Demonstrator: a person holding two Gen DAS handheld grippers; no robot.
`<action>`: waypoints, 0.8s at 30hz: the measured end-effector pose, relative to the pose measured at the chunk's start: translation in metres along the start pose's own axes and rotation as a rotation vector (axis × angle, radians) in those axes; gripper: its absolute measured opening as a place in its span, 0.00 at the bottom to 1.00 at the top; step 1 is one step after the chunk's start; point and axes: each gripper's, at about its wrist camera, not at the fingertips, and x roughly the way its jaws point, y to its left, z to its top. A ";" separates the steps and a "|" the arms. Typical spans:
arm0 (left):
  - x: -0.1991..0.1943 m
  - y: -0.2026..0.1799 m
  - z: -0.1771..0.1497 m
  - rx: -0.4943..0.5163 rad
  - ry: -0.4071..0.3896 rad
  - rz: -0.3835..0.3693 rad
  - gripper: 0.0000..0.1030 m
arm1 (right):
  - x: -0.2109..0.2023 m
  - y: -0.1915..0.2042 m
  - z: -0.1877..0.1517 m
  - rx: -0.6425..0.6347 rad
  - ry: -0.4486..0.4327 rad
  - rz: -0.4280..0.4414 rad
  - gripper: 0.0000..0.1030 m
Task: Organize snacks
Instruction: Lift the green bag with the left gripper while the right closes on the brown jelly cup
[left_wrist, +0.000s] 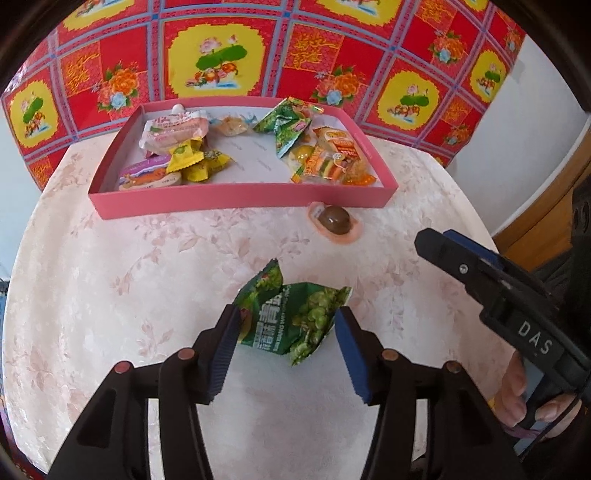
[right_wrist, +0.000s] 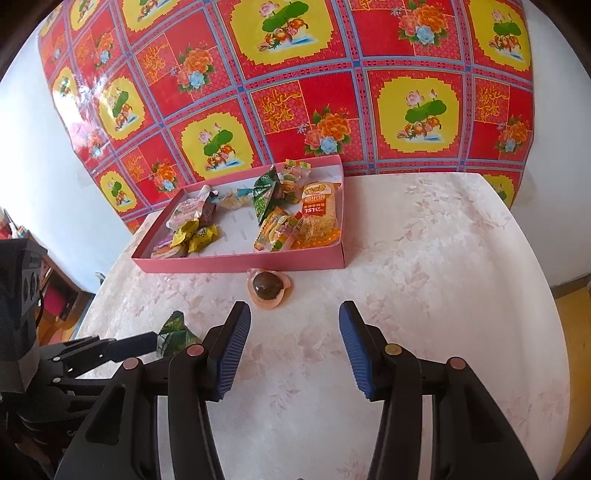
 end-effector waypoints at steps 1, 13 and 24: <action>0.001 -0.002 0.000 0.009 -0.001 0.005 0.57 | 0.000 -0.001 0.000 0.002 0.002 -0.002 0.50; 0.012 -0.013 0.003 0.075 -0.044 0.048 0.60 | 0.007 -0.004 -0.005 0.010 0.021 0.005 0.50; 0.030 -0.003 0.015 0.081 -0.070 0.104 0.56 | 0.014 -0.004 -0.008 0.010 0.043 0.000 0.50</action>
